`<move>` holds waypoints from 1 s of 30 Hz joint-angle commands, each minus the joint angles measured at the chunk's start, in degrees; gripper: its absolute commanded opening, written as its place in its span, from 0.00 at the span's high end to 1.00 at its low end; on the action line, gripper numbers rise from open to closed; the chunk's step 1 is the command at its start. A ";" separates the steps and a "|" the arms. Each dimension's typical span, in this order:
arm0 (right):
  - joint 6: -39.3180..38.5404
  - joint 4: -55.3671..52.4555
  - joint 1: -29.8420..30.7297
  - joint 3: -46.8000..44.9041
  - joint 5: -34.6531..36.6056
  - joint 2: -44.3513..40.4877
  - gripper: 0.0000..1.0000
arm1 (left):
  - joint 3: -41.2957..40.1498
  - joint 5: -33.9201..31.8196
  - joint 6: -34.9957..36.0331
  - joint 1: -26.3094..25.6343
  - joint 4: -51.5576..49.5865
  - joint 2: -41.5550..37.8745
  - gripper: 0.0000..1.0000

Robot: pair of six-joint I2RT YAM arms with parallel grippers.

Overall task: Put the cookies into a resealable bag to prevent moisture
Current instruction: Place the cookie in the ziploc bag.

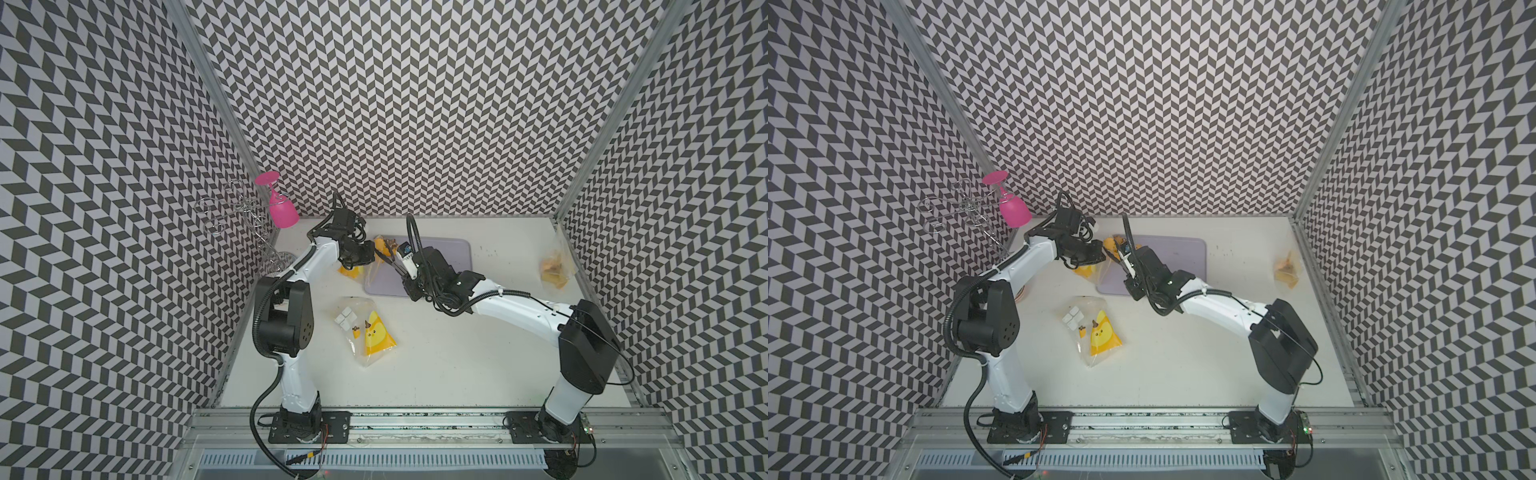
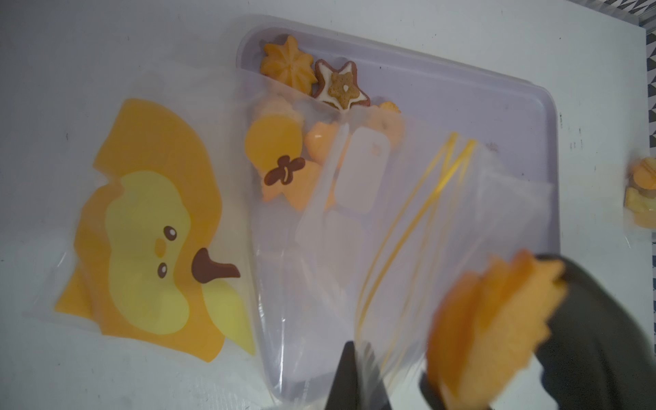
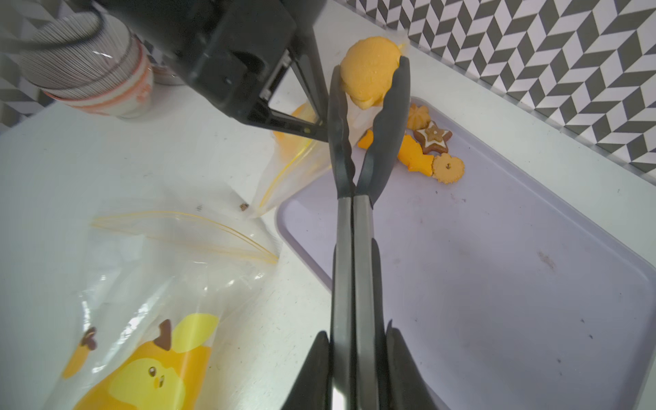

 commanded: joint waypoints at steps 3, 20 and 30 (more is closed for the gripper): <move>-0.40 0.20 0.49 0.78 5.89 1.46 0.83 | 1.38 0.38 0.98 -0.05 -1.03 0.08 1.00; -7.80 -0.99 6.17 3.05 15.31 5.88 0.83 | 1.37 0.81 1.11 -0.07 -0.99 -0.11 1.00; -10.75 -1.98 6.66 5.62 12.55 7.65 0.83 | 1.29 1.99 1.45 -0.16 -0.81 -0.20 1.00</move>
